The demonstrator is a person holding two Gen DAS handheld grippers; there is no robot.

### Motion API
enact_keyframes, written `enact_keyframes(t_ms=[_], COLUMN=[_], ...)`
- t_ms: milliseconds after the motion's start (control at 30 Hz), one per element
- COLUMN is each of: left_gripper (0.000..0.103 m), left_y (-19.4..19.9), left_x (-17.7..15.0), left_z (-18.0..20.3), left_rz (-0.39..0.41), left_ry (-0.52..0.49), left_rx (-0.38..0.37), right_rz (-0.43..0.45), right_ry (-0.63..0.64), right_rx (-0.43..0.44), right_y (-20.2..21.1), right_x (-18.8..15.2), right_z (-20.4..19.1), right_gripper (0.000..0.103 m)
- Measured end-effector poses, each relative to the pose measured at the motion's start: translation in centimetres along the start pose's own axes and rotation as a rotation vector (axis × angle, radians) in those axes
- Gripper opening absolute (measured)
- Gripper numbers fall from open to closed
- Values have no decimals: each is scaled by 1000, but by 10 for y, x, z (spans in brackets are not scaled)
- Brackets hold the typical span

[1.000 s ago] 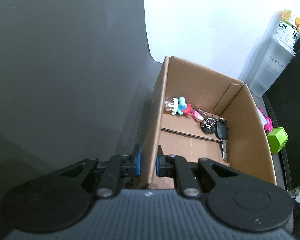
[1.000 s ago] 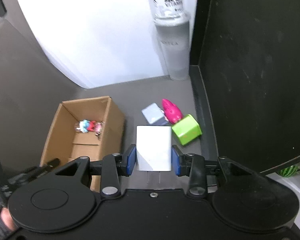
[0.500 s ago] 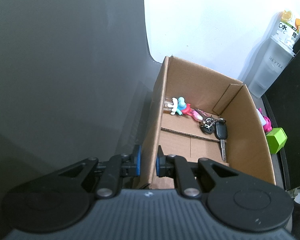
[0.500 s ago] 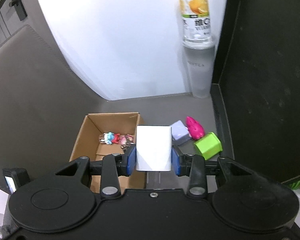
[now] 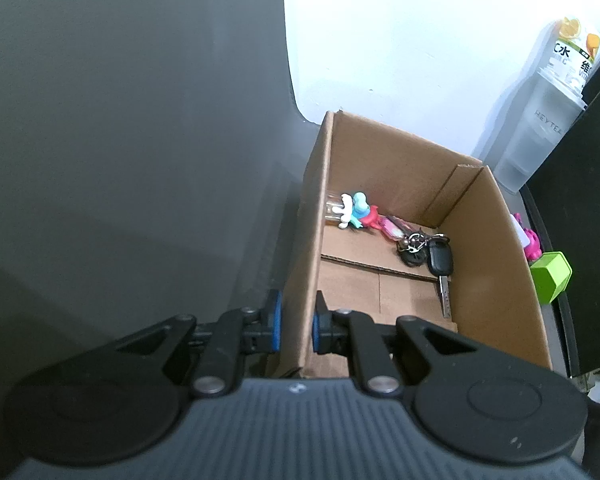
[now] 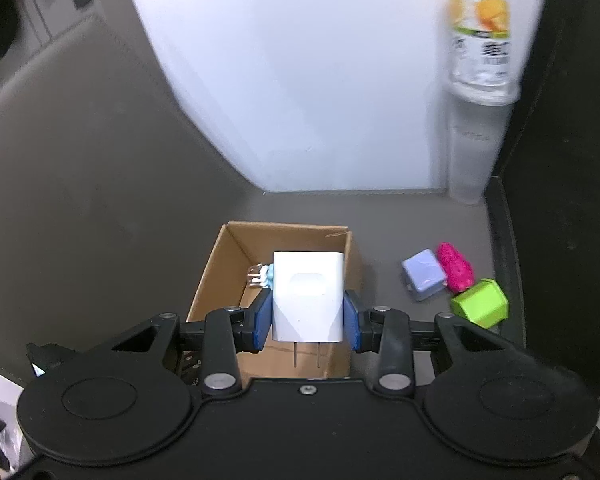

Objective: Organize rigid objects
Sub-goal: 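Lift the charger plug with the right gripper and carry it over the box, then lower the charger plug into the box and open the right gripper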

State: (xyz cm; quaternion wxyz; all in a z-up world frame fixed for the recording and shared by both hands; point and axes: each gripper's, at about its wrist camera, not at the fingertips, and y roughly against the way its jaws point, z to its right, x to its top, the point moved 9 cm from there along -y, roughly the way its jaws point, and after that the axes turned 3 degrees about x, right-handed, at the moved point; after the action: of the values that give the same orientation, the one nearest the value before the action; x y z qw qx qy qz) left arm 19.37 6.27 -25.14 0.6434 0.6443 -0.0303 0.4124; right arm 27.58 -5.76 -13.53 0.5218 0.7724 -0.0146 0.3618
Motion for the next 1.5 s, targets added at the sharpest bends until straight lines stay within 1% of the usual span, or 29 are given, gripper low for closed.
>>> enact_keyframes(t_ms=[333,567,733,1000,1167,1300,1500], left_gripper=[14,14,14,15,15,15,15], left_y=[-1,-2,-2,-1,-1,-1,-1], left_x=[0,-1,-2,-3,-3,0,-1], left_z=[1,1,0,-1,0,2,2], left_rz=[-13,-10,-16,-21,-24,-27,-24], left_ry=[-6,-15,-6,-17,-26,-31,-37], left_rx=[-23,-27,-45,-51,-52,-52,-49], right_rz=[-89,-167,-221,-288,-302,-305,-320], right_ry=[52,65,4,-18,-26,-37,-51], right_rx=[54,74,102,72,58,67,56], right_y=[-52,-97,-122,-160,-177,-185,-195], right_x=[5,-4,-12,-27,-32,-33,-38], right_z=[-30,-47,-52,-48,-45,-47,-50], right_gripper=[37,37,37,37,37,37,37])
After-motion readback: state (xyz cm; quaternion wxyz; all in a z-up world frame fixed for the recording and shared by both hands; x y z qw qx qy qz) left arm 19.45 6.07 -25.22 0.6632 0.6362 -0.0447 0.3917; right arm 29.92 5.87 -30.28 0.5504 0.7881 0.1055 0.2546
